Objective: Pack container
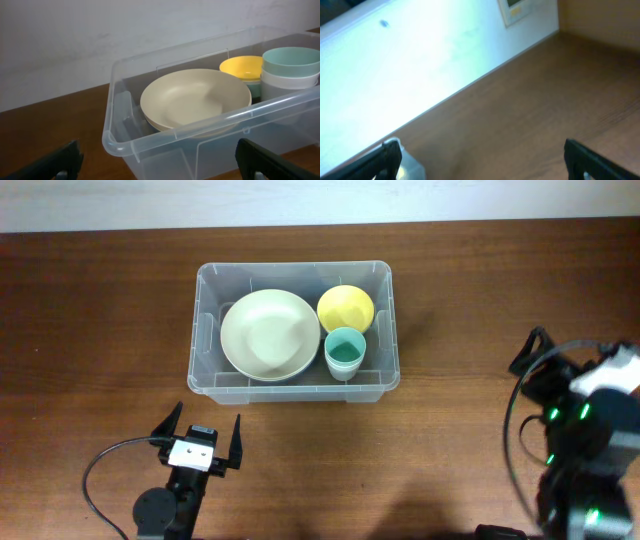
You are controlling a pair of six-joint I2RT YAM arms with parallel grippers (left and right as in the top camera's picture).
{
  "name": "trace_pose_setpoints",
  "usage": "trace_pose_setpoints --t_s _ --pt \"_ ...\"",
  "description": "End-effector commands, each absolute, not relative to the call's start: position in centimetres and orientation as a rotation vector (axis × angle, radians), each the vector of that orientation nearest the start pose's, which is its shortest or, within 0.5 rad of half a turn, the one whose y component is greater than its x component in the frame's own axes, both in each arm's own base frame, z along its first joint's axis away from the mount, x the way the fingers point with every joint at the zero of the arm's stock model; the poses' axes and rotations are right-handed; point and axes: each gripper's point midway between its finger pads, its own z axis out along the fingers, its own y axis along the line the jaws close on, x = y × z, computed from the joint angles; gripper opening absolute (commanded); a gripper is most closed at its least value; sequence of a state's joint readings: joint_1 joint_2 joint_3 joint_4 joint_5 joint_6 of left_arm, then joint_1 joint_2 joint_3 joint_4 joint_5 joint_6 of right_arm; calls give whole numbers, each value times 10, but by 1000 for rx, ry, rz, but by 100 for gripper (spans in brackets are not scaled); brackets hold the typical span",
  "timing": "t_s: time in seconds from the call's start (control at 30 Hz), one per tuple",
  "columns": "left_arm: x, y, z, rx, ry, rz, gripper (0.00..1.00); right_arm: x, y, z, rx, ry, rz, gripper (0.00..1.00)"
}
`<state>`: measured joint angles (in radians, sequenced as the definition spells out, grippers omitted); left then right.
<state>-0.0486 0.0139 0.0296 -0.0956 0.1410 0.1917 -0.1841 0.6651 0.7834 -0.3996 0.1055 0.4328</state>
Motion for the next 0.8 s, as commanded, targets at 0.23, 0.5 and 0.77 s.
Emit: trace_pose_setpoints --t_s 0.23,0.5,0.77 --pt "242 -35 159 308 1620 8 100 233 -39 237 475 1584 91 99" --pt "242 -35 159 308 1620 8 100 226 -31 237 387 1512 104 99" --pt "242 -35 159 308 1620 8 100 228 -19 238 239 1495 95 99"
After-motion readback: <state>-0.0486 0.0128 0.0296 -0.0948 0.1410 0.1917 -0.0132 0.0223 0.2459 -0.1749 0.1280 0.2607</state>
